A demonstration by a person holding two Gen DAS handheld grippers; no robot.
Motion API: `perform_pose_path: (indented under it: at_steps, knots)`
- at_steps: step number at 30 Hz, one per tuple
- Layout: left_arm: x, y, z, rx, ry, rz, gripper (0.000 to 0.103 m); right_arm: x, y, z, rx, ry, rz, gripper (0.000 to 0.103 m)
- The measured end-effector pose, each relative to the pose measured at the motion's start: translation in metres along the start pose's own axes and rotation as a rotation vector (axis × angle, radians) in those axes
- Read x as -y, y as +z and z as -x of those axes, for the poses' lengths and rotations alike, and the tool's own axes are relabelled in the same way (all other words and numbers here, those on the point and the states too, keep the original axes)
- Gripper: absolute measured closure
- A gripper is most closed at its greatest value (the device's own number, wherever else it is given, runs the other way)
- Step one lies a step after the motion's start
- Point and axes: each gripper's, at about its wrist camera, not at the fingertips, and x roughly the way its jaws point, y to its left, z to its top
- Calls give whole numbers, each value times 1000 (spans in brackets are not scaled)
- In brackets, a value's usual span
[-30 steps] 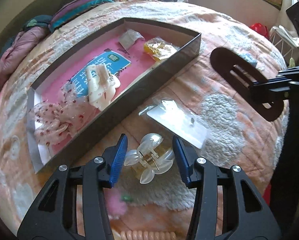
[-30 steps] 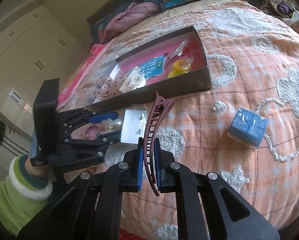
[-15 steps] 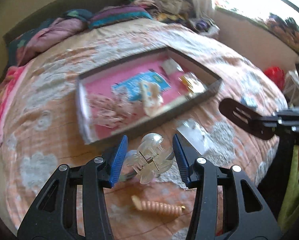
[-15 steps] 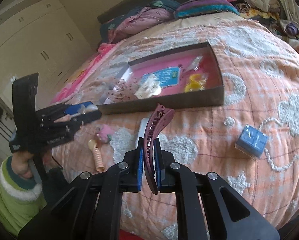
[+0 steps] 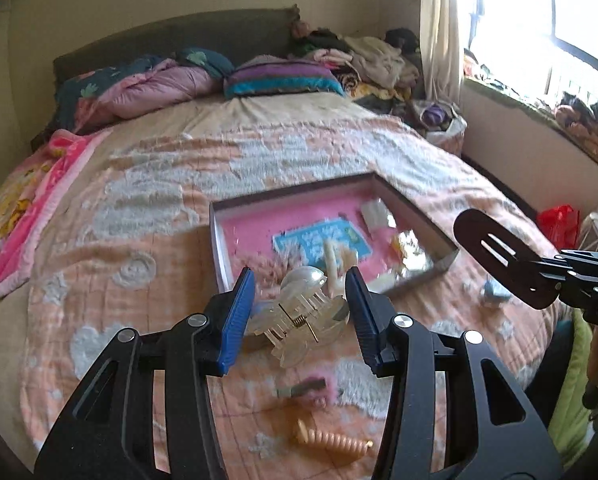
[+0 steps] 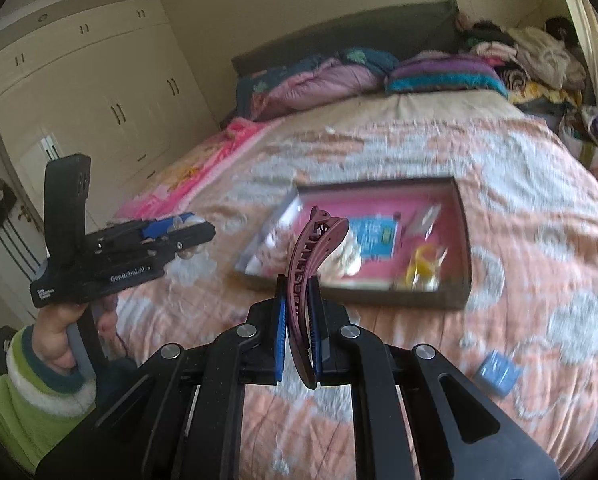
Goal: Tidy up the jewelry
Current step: 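Carry the pearl clip with the left tool while the right tool carries the maroon clip into the tray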
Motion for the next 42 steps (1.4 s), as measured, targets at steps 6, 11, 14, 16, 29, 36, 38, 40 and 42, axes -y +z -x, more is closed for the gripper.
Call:
perform_pose_path:
  at_steps: [6,11,14,16,29,36,38,40,42]
  knots:
    - [13,19,-8,23,-32,-2,64,3,28,8,70,-51,43,94]
    - [30,32,-21,27,-42,-20,64,17,46,15,116,-89,41,94]
    - [40,39,-29,23,-42,-39,64,30,54,17,133,-98,14,94]
    - [44,43,-35,22,-53,-43,64,38,57,17,142,-110,3,94]
    - [67,47,-89,-45,-90,-53,65,84,61,-13,105,-185,-53,94]
    - [69,33,-117,-113,-108,-56,66,94,49,-46,31,-171,-63,94]
    - [71,29,-120,-128,-110,-61,66,99,43,-60,-4,-162,-81,94]
    - [71,25,-122,-136,-106,-68,66,102,39,-70,-29,-163,-88,94]
    - [70,20,-123,-148,-104,-67,66,107,34,-83,-56,-173,-97,94]
